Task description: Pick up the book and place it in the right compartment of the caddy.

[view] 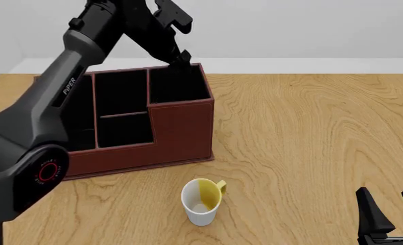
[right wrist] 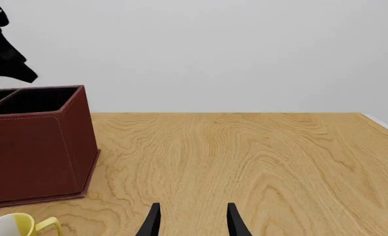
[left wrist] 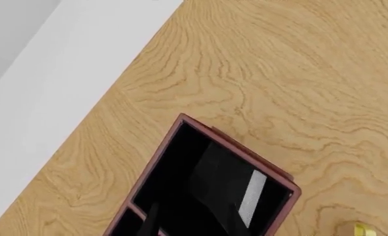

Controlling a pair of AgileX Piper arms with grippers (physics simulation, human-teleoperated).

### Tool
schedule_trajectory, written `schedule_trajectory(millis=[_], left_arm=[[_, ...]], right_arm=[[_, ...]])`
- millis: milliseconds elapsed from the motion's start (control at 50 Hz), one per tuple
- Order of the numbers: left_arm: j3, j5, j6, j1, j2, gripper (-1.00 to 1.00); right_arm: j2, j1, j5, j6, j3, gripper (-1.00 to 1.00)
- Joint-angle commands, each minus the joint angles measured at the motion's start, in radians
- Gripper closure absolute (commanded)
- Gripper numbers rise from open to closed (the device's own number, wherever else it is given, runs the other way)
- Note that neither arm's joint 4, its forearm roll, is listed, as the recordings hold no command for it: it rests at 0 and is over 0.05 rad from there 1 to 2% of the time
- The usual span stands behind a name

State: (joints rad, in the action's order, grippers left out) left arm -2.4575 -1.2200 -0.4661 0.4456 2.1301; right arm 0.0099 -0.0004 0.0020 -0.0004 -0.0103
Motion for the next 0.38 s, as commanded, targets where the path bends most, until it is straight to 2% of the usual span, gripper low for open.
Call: schedule_trajectory(millis=[20,380], left_arm=[[0.036,0.000,0.036,-0.019,-0.073,-1.00],[0.070,0.001,0.045,-0.012,-0.181,-1.00]], right_arm=[[0.000,0.000,0.000,0.000,0.000,-1.00],[0.000,0.000,0.000,0.000,0.000,-1.00]])
